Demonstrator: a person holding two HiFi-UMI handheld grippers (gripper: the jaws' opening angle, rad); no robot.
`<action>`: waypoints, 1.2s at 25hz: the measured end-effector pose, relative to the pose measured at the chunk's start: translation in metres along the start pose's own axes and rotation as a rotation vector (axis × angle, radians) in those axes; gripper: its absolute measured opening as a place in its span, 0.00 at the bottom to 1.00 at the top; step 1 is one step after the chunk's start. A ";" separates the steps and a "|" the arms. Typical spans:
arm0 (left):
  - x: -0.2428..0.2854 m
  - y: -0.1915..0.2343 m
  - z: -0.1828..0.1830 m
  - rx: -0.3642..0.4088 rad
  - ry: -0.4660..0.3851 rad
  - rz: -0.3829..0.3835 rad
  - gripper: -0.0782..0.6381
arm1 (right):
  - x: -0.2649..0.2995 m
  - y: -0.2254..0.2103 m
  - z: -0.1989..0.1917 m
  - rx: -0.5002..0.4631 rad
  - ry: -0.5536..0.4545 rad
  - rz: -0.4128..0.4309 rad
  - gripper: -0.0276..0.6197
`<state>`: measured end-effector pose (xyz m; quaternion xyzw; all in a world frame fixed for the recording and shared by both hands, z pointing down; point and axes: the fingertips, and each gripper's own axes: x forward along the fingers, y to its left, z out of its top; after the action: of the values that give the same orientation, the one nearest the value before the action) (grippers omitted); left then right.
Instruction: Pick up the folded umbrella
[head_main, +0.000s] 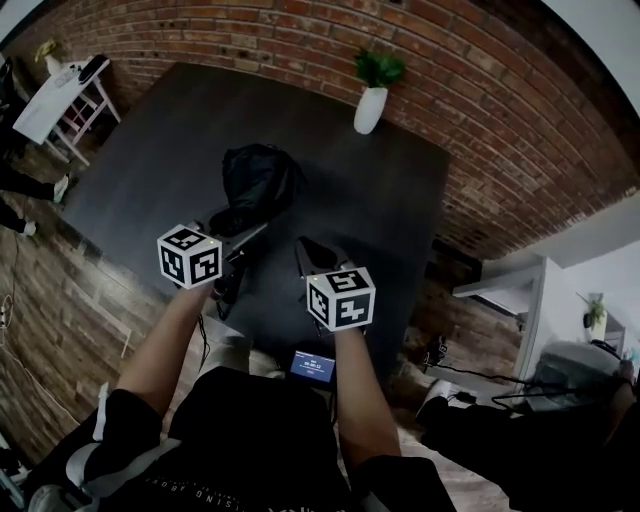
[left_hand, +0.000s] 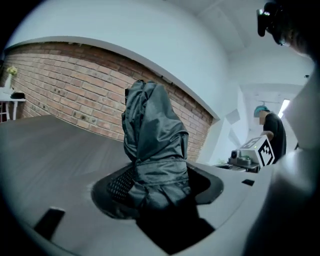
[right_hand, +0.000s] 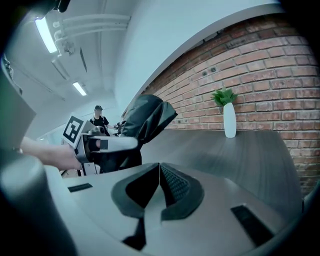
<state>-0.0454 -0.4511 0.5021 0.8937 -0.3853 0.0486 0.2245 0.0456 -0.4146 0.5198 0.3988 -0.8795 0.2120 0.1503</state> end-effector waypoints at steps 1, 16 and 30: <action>-0.003 -0.004 0.006 0.001 -0.024 -0.007 0.51 | -0.002 0.000 0.002 -0.006 -0.006 0.001 0.06; -0.055 -0.055 0.037 0.009 -0.241 -0.070 0.51 | -0.039 0.007 0.019 -0.049 -0.087 0.008 0.06; -0.064 -0.072 0.038 0.008 -0.283 -0.113 0.51 | -0.048 0.029 0.038 -0.077 -0.151 0.078 0.06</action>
<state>-0.0417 -0.3818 0.4253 0.9128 -0.3621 -0.0891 0.1669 0.0497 -0.3856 0.4587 0.3729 -0.9107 0.1531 0.0901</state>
